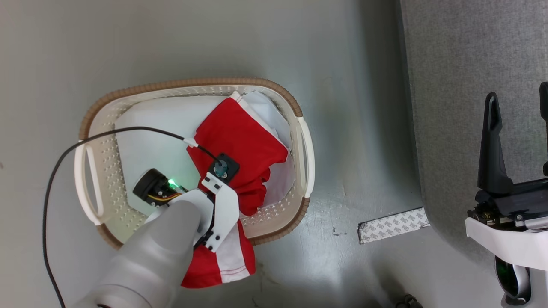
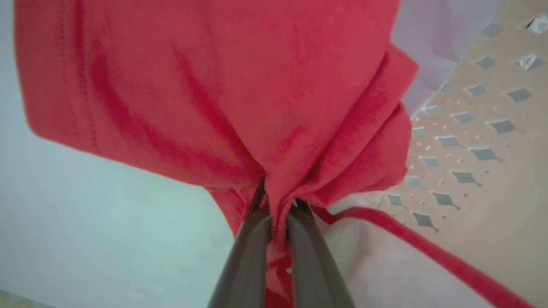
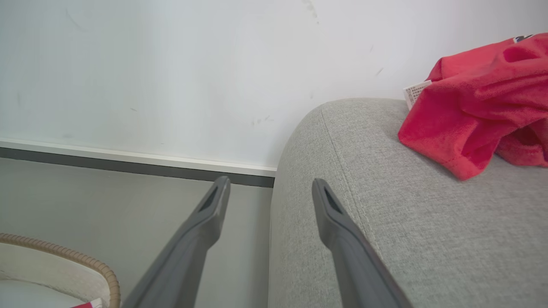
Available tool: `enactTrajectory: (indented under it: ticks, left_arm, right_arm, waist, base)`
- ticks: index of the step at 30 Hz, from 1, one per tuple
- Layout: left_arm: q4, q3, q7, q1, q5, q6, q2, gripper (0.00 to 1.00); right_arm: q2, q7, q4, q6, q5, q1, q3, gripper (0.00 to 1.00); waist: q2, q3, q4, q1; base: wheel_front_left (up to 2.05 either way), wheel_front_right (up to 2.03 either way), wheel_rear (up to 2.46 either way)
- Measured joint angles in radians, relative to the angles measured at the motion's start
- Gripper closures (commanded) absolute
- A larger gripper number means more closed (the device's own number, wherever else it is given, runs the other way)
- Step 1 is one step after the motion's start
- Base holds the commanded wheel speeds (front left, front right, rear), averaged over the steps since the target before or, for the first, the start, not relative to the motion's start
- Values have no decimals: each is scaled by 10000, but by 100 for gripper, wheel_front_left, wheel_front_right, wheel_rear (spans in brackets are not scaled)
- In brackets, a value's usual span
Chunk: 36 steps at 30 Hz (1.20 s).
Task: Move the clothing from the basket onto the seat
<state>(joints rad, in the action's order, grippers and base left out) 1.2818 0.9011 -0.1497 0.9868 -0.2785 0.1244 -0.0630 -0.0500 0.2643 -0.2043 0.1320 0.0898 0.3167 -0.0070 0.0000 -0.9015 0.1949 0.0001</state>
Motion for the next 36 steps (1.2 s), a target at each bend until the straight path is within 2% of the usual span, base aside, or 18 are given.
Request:
enactTrajectory:
  ticks: [7, 14, 22, 32, 36]
  left_arm:
    - [-58, -176, 709, -12, -508, 29, 54, 100]
    - [-535, -295, 1536, -593, -1381, 35, 96, 100]
    - [-1526, -171, 2322, -1686, -2715, 42, -115, 100]
    - [-2765, -209, 3120, -3126, -3804, 42, -765, 100]
    - [-3277, -476, 3532, -3578, -4044, -267, -1043, 100]
  right_arm:
    - [0, 0, 125, 0, -8, 90, -21, 0]
    - [4, 2, 602, 0, 102, 108, 92, 0]
    - [4, 0, 1407, 0, 276, -151, 198, 0]
    - [8, 0, 2341, 0, 470, -988, 153, 0]
    - [6, 2, 2683, 0, 474, -1370, 123, 0]
  waist:
    - [0, 172, -59, 0]
    - [0, 1067, -160, -1]
    - [0, 2693, -345, -1]
    - [0, 5137, -644, -4]
    - [0, 6056, -793, -5]
  base:
    - [0, 0, 0]
    - [0, 0, 0]
    - [0, 0, 0]
    - [0, 0, 0]
    - [0, 0, 0]
